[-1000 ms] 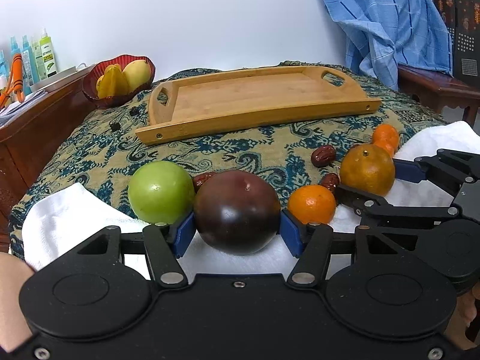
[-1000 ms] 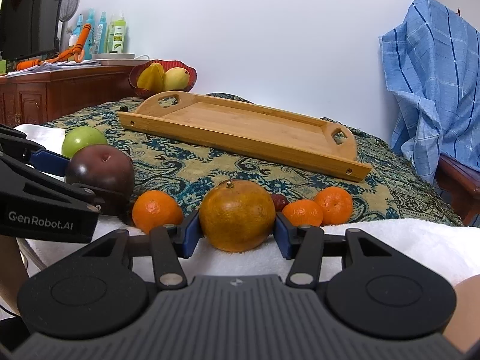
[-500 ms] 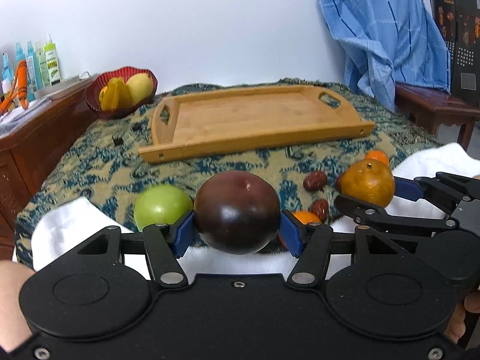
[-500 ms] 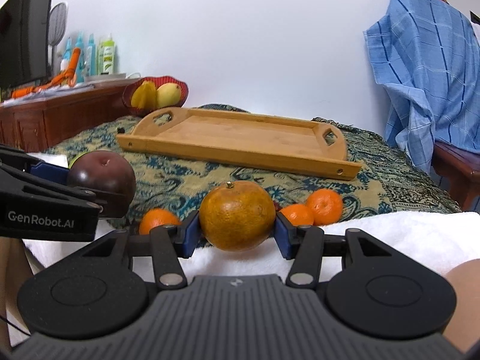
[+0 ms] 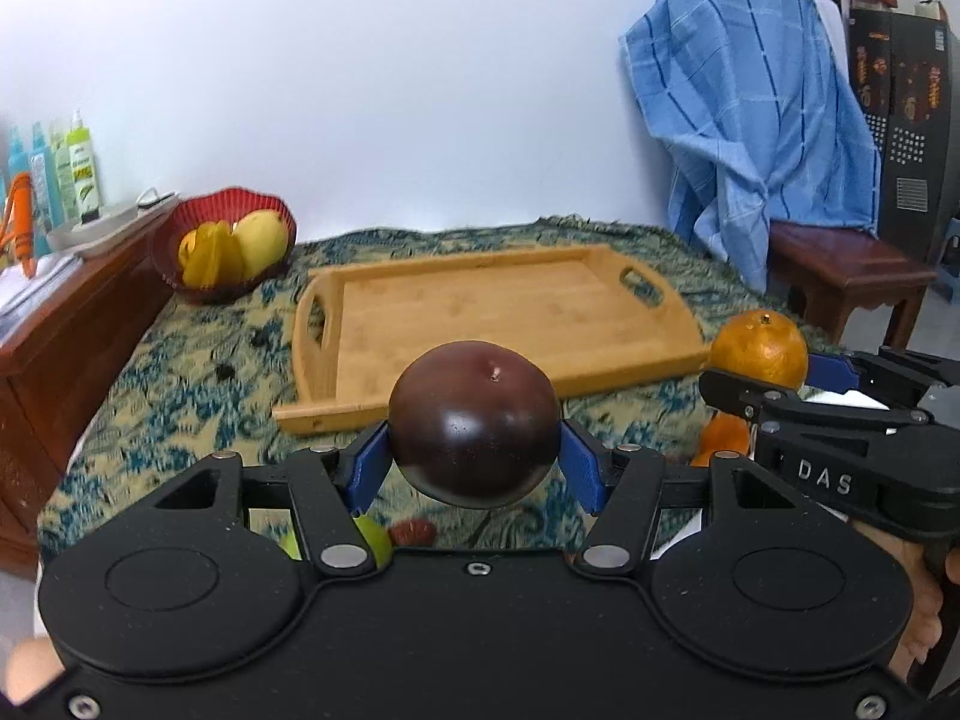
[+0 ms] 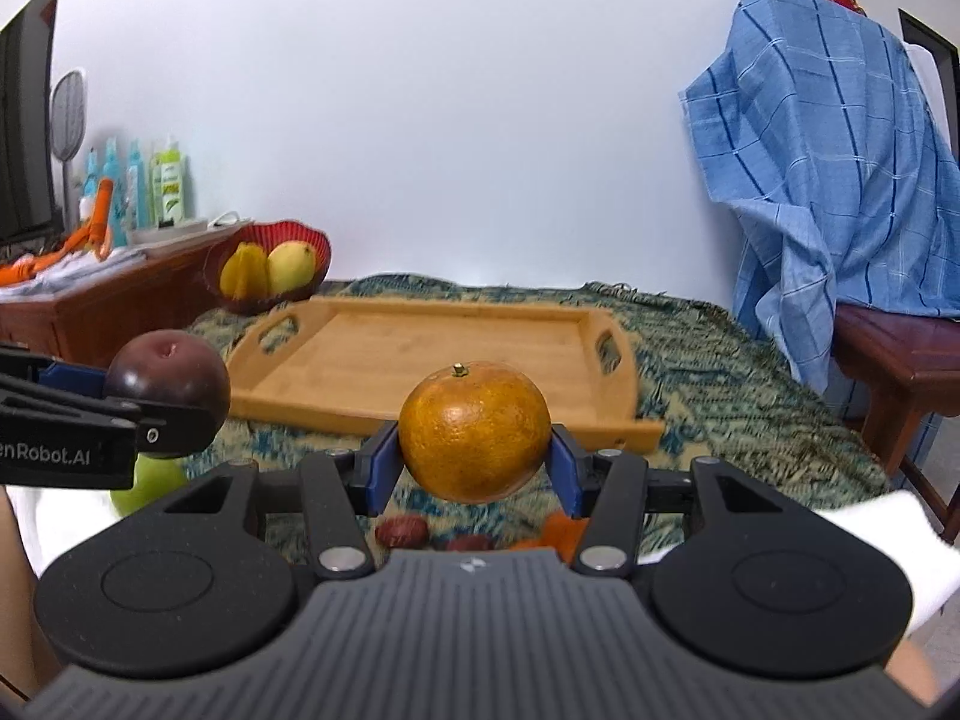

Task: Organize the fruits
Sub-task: 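Carry the dark fruit and large orange fruit with both grippers over the bamboo tray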

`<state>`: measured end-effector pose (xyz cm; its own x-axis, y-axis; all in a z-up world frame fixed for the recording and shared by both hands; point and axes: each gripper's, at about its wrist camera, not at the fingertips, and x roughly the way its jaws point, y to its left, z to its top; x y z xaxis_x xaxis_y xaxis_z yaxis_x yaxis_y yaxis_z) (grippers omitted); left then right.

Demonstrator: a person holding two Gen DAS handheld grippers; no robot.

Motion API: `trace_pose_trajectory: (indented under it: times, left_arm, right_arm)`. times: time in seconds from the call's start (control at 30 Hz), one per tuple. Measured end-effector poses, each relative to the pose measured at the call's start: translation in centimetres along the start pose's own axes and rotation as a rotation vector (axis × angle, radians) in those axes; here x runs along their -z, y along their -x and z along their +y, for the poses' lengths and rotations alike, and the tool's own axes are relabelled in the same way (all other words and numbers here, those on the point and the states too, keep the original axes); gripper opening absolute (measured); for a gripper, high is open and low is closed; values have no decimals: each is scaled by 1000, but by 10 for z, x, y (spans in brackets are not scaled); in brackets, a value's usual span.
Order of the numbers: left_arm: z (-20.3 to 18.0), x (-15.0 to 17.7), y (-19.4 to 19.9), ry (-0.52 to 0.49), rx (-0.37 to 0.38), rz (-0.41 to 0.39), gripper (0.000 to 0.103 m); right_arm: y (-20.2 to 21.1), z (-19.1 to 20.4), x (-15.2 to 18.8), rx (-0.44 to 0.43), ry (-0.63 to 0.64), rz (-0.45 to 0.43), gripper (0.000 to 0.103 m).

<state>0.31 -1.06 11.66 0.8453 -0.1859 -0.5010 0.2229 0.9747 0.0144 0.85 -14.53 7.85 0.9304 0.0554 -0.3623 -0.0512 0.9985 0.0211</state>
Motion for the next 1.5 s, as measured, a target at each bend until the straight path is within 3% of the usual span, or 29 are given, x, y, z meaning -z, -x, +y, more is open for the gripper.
trace_pose_trajectory:
  times: [0.2,0.5,1.13,1.5]
  left_arm:
    - [5,-29,-5,5,15,-12,58]
    - [18,-65,-45,31,5,-3,58]
    - [38,-117,-197,85,-7,60,58]
    - [40,-131,-283,112,-18,121,58]
  right_arm:
    - [-9,-4,-32,1,28,-12,55]
    - [-55,-17,-64,-14,-2,-4,55]
    - [-213,-52,-84,-21,-87,95,55]
    - [-291,-71,-84,-11,-125,240,55]
